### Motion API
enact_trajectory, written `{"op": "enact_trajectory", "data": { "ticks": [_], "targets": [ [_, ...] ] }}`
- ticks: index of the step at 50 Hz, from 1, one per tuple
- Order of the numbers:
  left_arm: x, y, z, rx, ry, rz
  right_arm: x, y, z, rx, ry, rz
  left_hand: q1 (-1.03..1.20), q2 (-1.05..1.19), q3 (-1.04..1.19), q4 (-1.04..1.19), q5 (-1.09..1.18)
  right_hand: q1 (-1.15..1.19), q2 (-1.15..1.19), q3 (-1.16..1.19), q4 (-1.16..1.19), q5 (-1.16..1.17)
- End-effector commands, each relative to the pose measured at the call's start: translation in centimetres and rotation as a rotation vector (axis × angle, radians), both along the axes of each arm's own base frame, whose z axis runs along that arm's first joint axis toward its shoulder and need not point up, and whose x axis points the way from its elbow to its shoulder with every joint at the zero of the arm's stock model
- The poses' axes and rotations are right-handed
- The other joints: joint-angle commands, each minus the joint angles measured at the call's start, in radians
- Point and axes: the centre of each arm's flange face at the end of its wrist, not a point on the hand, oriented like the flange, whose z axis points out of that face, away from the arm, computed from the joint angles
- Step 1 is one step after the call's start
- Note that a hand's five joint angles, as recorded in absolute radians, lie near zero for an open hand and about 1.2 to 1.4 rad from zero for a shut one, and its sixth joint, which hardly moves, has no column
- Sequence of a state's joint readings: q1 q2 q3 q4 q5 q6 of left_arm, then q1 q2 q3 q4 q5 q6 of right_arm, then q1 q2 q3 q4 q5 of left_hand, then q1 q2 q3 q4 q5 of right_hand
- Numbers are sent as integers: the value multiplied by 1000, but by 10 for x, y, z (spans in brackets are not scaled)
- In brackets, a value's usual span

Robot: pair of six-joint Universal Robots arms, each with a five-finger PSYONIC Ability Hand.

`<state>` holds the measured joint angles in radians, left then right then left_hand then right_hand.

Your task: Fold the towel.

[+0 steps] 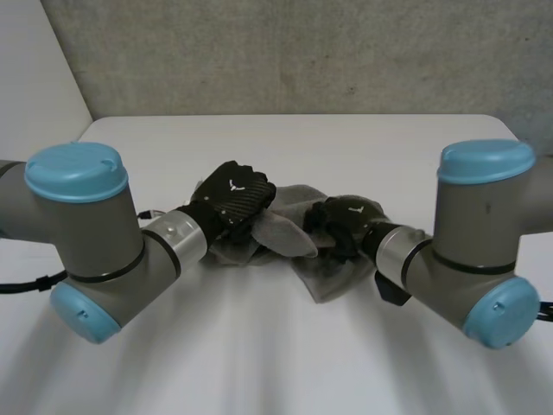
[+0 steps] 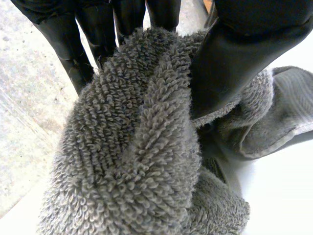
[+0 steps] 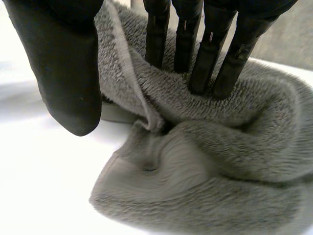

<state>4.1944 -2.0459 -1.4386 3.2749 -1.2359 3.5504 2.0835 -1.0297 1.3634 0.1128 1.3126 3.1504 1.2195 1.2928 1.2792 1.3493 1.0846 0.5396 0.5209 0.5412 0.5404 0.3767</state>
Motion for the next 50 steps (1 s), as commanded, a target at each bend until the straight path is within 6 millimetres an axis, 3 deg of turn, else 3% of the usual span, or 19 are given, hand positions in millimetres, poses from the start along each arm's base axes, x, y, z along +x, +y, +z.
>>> {"op": "enact_trajectory", "data": {
  "ticks": [1,7,17,21,26,31,33,34,36,39,41,42,44,48,50],
  "targets": [
    [5,7,8,95,95,31,14,7,-12,12,-5,35,177,103,117,47,137,18,37,16,17,6],
    [9,6,26,144,200,60,28,11,-17,17,-46,38,177,103,117,47,137,44,63,43,43,33],
    [14,9,45,170,279,75,33,-1,-25,42,-136,-31,177,103,117,47,137,517,536,516,516,505],
    [22,7,51,158,292,98,33,-1,-32,99,-165,-49,177,103,117,47,137,821,840,820,820,810],
    [28,5,54,149,297,127,33,-2,-32,145,-209,-67,177,103,117,47,137,857,875,855,856,845],
    [33,2,63,120,310,154,32,-4,-9,120,-255,-49,177,103,117,47,137,857,875,855,856,845],
    [42,-6,67,103,318,189,29,-12,23,47,-291,-15,177,103,117,47,137,857,875,855,856,845],
    [42,-6,67,102,318,189,29,-12,23,46,-291,-15,177,103,117,47,137,857,875,855,856,845],
    [49,-13,68,99,319,213,11,-32,48,14,-261,-3,177,103,117,47,137,857,875,855,856,845],
    [51,-14,68,103,318,219,4,-33,58,32,-220,31,177,103,117,47,137,857,875,855,856,845],
    [53,-9,68,135,303,223,-8,-28,82,27,-127,97,177,103,117,47,137,857,875,855,856,845],
    [53,-9,68,135,303,223,-8,-28,82,27,-127,98,177,103,117,47,137,857,875,855,856,845],
    [59,-3,74,165,295,237,-13,-21,109,-59,-59,148,166,92,106,36,126,857,875,855,856,845],
    [62,3,75,200,300,242,-19,-22,132,-210,-1,147,113,40,53,-17,73,857,875,855,856,845],
    [61,7,72,224,303,238,-21,-12,148,-307,53,159,60,-14,0,-70,20,857,875,855,856,845]
  ]
}}
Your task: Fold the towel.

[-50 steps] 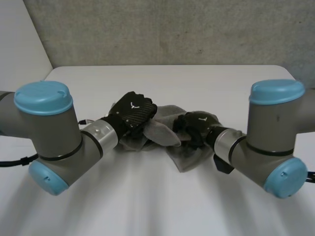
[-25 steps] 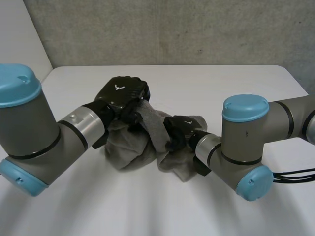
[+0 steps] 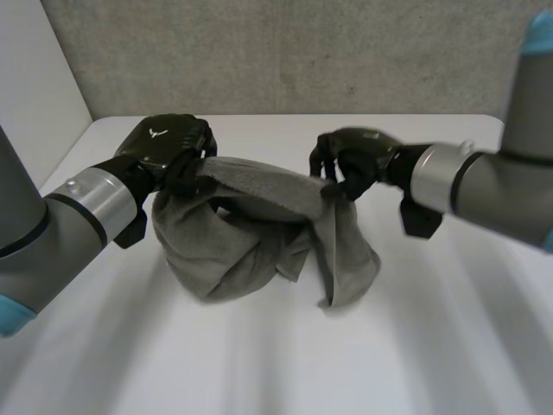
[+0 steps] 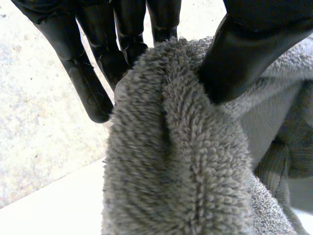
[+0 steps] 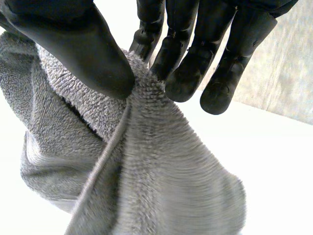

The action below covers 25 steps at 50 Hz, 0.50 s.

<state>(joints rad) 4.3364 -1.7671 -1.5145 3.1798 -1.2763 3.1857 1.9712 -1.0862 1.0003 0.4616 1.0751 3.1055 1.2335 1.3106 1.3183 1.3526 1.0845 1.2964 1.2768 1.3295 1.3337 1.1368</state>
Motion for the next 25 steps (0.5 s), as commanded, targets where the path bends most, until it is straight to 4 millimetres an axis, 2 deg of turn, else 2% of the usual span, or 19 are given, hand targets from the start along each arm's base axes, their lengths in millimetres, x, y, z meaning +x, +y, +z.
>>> {"op": "enact_trajectory", "data": {
  "ticks": [1,2,3,5,6,9,10,11,12,13,14,15,16,18,19,20,21,24,25],
  "targets": [
    [4,18,-6,100,11,-9,-10,13,47,-264,126,22,-4,-81,-88,-123,-29,100,120,67,63,85],
    [3,24,-17,134,3,-16,-10,16,45,-286,153,25,-30,-107,-115,-149,-56,100,120,67,63,85],
    [3,24,-17,134,3,-16,-10,16,45,-286,153,25,-31,-108,-115,-150,-56,100,120,67,63,85],
    [2,30,-26,154,-5,-28,-12,17,22,-253,224,42,-51,-128,-136,-170,-77,100,120,67,63,85],
    [2,30,-26,154,-5,-28,-12,17,22,-252,225,42,-51,-128,-136,-170,-77,100,120,67,63,85],
    [-8,46,-81,247,-53,-77,3,29,-31,-185,339,120,-113,-190,-198,-232,-138,100,120,67,63,85],
    [-8,46,-82,247,-53,-77,9,31,-47,-185,376,132,-113,-190,-198,-232,-138,100,120,67,63,85],
    [-11,51,-95,279,-69,-88,9,31,-47,-185,376,132,-122,-199,-206,-241,-147,100,120,67,63,85],
    [-12,52,-103,298,-81,-91,10,31,-60,-191,419,126,-174,-251,-259,-293,-199,100,120,67,63,85],
    [-12,52,-103,298,-81,-91,10,31,-60,-191,419,125,-174,-252,-259,-294,-200,100,120,67,63,85],
    [-11,51,-106,306,-84,-86,10,29,-68,-205,463,107,-238,-315,-323,-357,-264,-7,13,-40,-44,-22],
    [-11,49,-105,305,-83,-82,7,28,-71,-213,497,91,-283,-360,-367,-402,-308,-351,-331,-384,-388,-366],
    [-11,49,-105,305,-83,-82,7,28,-71,-213,497,91,-283,-360,-368,-402,-309,-354,-334,-387,-391,-369],
    [-11,47,-101,290,-73,-82,3,28,-69,-228,521,63,-444,-521,-528,-563,-469,-807,-788,-841,-845,-822],
    [-11,47,-101,289,-73,-82,3,28,-69,-228,521,63,-445,-522,-529,-564,-470,-809,-790,-842,-847,-824],
    [-11,44,-97,278,-69,-80,2,29,-63,-240,511,57,-552,-629,-637,-671,-578,-879,-859,-912,-916,-894],
    [-11,44,-97,278,-69,-80,1,32,-55,-258,495,52,-553,-630,-638,-672,-579,-906,-886,-939,-943,-921],
    [-8,36,-74,208,-36,-62,1,41,-46,-283,480,50,-808,-885,-893,-927,-833,-935,-916,-968,-973,-950],
    [-8,36,-74,207,-36,-62,1,41,-46,-283,480,50,-809,-886,-893,-928,-834,-935,-916,-969,-973,-950]
  ]
}}
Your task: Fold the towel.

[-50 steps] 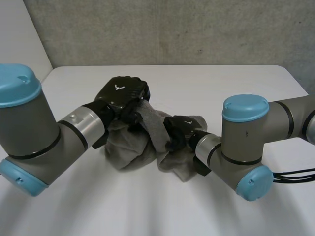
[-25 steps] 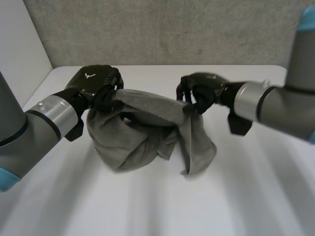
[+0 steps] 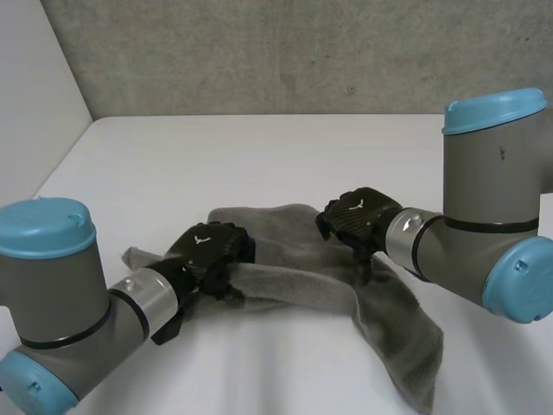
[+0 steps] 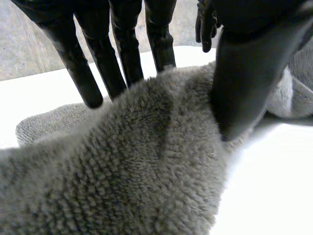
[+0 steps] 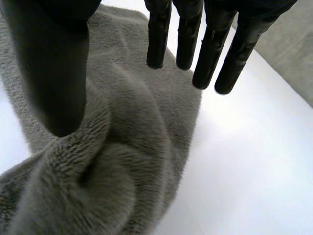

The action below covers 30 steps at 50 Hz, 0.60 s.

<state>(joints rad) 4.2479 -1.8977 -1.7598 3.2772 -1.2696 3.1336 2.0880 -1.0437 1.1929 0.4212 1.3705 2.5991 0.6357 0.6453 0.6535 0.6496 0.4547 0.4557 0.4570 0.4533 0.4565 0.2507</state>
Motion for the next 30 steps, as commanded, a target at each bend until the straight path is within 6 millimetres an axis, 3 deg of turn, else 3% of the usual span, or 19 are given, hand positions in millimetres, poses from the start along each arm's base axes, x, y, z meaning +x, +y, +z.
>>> {"op": "enact_trajectory", "data": {
  "ticks": [1,8,13,19,23,30],
  "targets": [
    [6,-13,34,-101,47,29,-5,13,20,-57,-37,-9,-292,-302,-310,-306,-286,-95,-96,-92,-96,-64],
    [12,-19,50,-137,59,52,-13,32,26,-48,-152,-63,-358,-367,-375,-372,-351,-68,-70,-66,-69,-38],
    [26,-31,53,-122,46,107,-21,43,17,-1,-241,-115,-358,-367,-375,-372,-351,5,4,7,4,36],
    [36,-45,38,-66,-7,125,-27,49,-9,59,-283,-164,-352,-361,-370,-366,-345,29,27,31,28,59],
    [43,-52,16,-13,-110,82,-27,53,-32,83,-277,-173,-343,-353,-361,-357,-336,23,21,25,22,53],
    [53,-45,-6,75,-252,30,-27,44,-55,53,-249,-218,-355,-364,-372,-369,-348,8,7,10,7,38]
  ]
}}
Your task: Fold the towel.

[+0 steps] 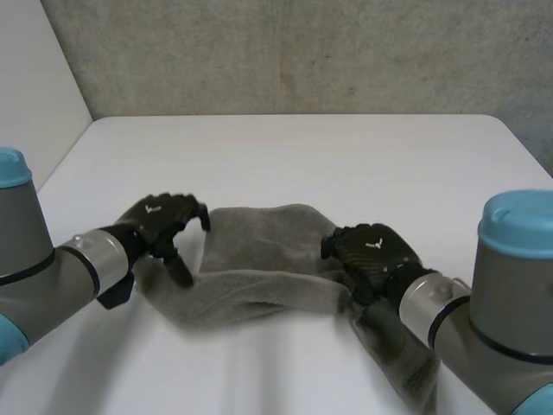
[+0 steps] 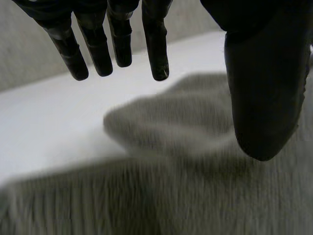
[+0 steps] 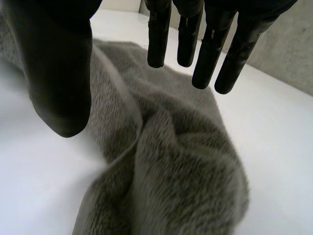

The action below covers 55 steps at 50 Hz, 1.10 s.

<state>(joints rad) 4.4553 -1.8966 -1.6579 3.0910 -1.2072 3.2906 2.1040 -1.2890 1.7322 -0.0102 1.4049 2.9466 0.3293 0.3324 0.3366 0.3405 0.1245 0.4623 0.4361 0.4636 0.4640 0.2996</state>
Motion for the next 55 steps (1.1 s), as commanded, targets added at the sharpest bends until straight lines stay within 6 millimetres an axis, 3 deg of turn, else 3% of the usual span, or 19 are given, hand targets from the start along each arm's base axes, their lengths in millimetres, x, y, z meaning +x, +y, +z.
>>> {"op": "enact_trajectory", "data": {
  "ticks": [1,7,13,16,18,22,24,30,32,35,37,41,44,46,47,48,51,54,55],
  "targets": [
    [9,8,-25,107,-147,-61,1,-10,-28,-20,49,-60,-48,-51,-56,-59,-18,-4,22,-6,-6,-16],
    [14,12,-27,122,-156,-55,0,-12,-44,7,85,-80,-42,-45,-50,-54,-12,-4,22,-6,-6,-16],
    [15,11,-27,119,-161,-51,-1,-11,-47,16,88,-75,31,28,24,20,61,25,51,24,23,13],
    [15,9,-25,108,-160,-45,-1,-11,-46,14,85,-76,239,236,232,228,270,72,98,71,70,60],
    [14,8,-23,102,-154,-43,-2,-12,-43,10,80,-76,593,589,585,581,623,84,110,82,82,72],
    [13,8,-20,91,-151,-43,-3,-13,-42,14,80,-80,830,826,822,818,860,69,95,68,67,57],
    [13,8,-13,68,-143,-42,-4,-11,-42,20,84,-80,1066,1063,1059,1055,1096,25,51,24,23,13],
    [12,9,2,22,-122,-40,-5,-8,-35,24,84,-72,1067,1064,1060,1056,1097,-69,-43,-70,-71,-81],
    [10,8,13,-2,-91,-29,-6,-5,-24,7,89,-61,1067,1064,1060,1056,1097,-104,-78,-106,-106,-116],
    [10,7,19,-15,-70,-19,-8,0,-11,-24,118,-24,1067,1064,1060,1056,1097,-101,-75,-103,-103,-113],
    [10,4,36,-51,-26,2,-8,3,-6,-42,143,4,1067,1064,1060,1056,1097,-90,-64,-91,-91,-102],
    [11,1,48,-76,10,21,-12,7,-5,-71,212,48,1067,1064,1060,1056,1097,-57,-31,-59,-59,-69],
    [12,0,53,-81,30,33,-14,8,-10,-98,287,94,1067,1064,1060,1056,1097,175,201,173,173,163],
    [14,1,52,-75,30,40,-16,-2,-22,-131,377,131,1067,1064,1060,1056,1097,665,691,664,663,653],
    [14,1,52,-75,30,40,-16,-2,-22,-131,378,131,1067,1064,1060,1056,1097,668,694,666,666,656],
    [16,2,50,-67,28,45,-18,-11,-29,-141,428,147,1067,1064,1060,1056,1097,924,950,922,922,912],
    [18,5,43,-42,24,47,-15,-34,-31,-214,503,166,1067,1064,1060,1056,1097,934,960,933,932,922],
    [18,6,41,-39,24,51,-3,-65,-12,-330,487,144,1067,1064,1060,1056,1097,934,960,933,932,922],
    [18,6,40,-39,24,51,-3,-66,-12,-330,486,143,1067,1064,1060,1056,1097,934,960,933,932,922]
  ]
}}
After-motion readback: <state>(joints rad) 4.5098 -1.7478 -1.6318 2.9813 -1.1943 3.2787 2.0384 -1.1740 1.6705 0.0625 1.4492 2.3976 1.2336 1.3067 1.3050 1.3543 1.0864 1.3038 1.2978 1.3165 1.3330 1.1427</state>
